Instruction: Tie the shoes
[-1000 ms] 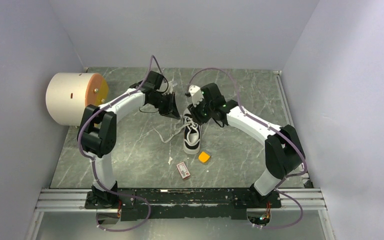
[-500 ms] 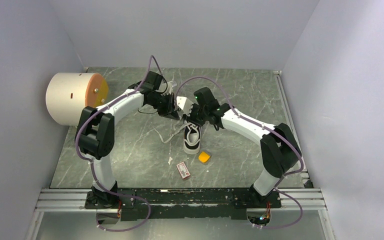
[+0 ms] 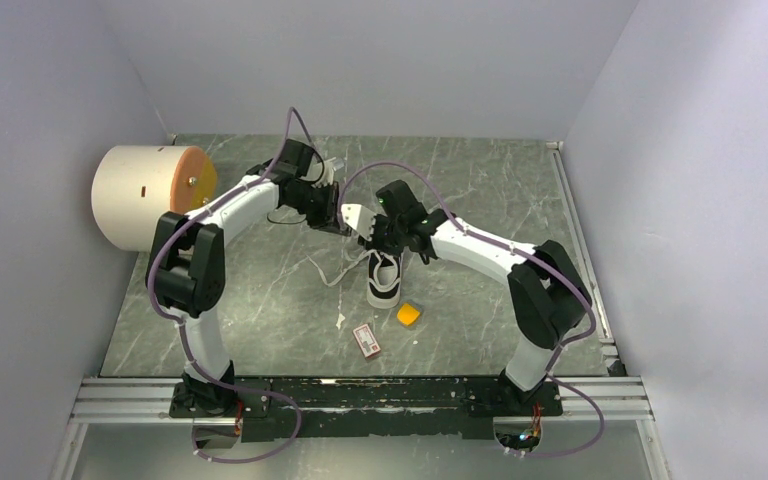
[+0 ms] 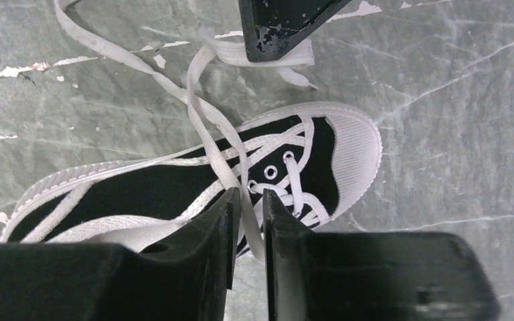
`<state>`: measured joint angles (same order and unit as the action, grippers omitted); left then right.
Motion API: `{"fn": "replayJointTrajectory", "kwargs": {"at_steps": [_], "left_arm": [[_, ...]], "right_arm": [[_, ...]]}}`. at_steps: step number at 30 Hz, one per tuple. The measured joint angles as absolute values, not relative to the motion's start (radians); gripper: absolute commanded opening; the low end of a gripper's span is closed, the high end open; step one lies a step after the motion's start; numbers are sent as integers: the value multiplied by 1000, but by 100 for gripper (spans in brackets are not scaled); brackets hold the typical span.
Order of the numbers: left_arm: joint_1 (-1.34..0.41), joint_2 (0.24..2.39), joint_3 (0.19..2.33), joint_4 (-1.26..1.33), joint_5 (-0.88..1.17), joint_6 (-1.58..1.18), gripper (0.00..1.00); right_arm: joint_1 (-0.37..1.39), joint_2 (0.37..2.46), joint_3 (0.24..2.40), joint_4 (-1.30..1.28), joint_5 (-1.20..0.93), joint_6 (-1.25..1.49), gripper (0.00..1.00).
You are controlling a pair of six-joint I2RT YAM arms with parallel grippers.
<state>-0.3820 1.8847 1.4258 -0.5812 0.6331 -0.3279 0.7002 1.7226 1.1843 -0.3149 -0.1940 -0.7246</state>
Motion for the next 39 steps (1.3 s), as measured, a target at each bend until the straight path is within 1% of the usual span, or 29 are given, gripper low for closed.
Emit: {"fn": "replayJointTrajectory", "kwargs": {"at_steps": [2, 3, 10, 16, 22, 25, 32, 39], "left_arm": [[-378, 1885, 1428, -582, 640, -328, 5], [-378, 1885, 1428, -581, 647, -328, 5], [-382, 1917, 1488, -564, 717, -343, 5], [-419, 2046, 1657, -547, 731, -355, 5], [-449, 2177, 1751, -542, 780, -349, 5], [-456, 2192, 1728, -549, 810, -328, 5], [-464, 2141, 1539, -511, 934, -279, 5], [-480, 2122, 1470, -419, 1054, -290, 5]], "right_arm": [[700, 1730, 1191, -317, -196, -725, 3], [700, 1733, 1193, -318, -196, -724, 0], [699, 1715, 1193, -314, -195, -711, 0], [686, 1611, 1139, -251, -210, -685, 0], [671, 1578, 1089, -187, -213, -643, 0], [667, 1577, 1081, -160, -212, -616, 0], [654, 1577, 1069, -114, -201, -560, 0], [641, 1577, 1069, -113, -215, -506, 0]]}}
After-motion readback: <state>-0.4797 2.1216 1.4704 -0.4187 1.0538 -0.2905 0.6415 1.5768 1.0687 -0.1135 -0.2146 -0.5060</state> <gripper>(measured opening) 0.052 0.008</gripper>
